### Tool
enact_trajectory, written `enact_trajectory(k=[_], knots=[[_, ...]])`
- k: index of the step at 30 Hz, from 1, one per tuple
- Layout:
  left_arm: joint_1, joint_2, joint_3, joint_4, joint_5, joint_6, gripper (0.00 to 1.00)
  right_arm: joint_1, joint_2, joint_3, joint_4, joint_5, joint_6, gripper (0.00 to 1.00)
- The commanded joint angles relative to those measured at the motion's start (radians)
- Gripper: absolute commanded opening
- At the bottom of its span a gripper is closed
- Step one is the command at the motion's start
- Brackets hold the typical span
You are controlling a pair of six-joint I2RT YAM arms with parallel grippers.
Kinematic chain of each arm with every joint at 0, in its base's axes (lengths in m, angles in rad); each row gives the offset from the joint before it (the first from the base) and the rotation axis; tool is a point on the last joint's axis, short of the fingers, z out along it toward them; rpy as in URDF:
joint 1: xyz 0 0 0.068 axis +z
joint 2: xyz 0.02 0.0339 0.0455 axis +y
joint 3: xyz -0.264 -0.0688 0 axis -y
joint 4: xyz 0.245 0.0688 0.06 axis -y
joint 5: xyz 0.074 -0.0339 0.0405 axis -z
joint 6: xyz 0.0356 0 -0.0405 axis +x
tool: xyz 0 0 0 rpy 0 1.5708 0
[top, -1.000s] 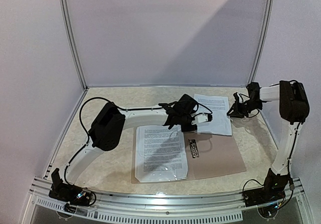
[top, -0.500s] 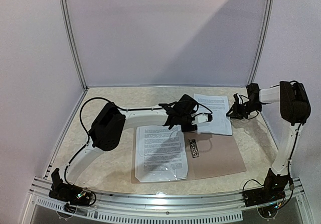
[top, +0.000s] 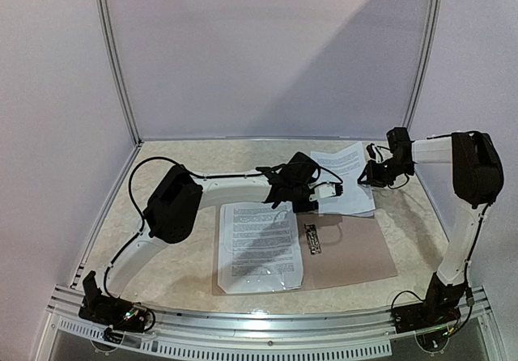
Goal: Put the files into the folder
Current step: Pick up the file from the corner of the board.
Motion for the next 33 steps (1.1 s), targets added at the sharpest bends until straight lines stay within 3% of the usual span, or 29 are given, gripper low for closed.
enact_trajectory(k=[1, 5, 17, 33], knots=[[-0.017, 0.033, 0.003, -0.019, 0.016, 0.001, 0.49, 0.025, -0.055, -0.035, -0.017, 0.020, -0.020, 0.25], [-0.017, 0.033, 0.003, -0.021, 0.017, 0.004, 0.49, 0.034, -0.085, -0.069, 0.002, -0.044, 0.004, 0.26], [-0.017, 0.036, -0.003, -0.027, 0.022, 0.008, 0.50, 0.087, -0.195, -0.154, 0.047, 0.001, 0.035, 0.30], [-0.017, 0.030, -0.019, -0.032, 0.029, 0.015, 0.50, 0.105, -0.064, -0.062, -0.002, 0.048, 0.071, 0.37]])
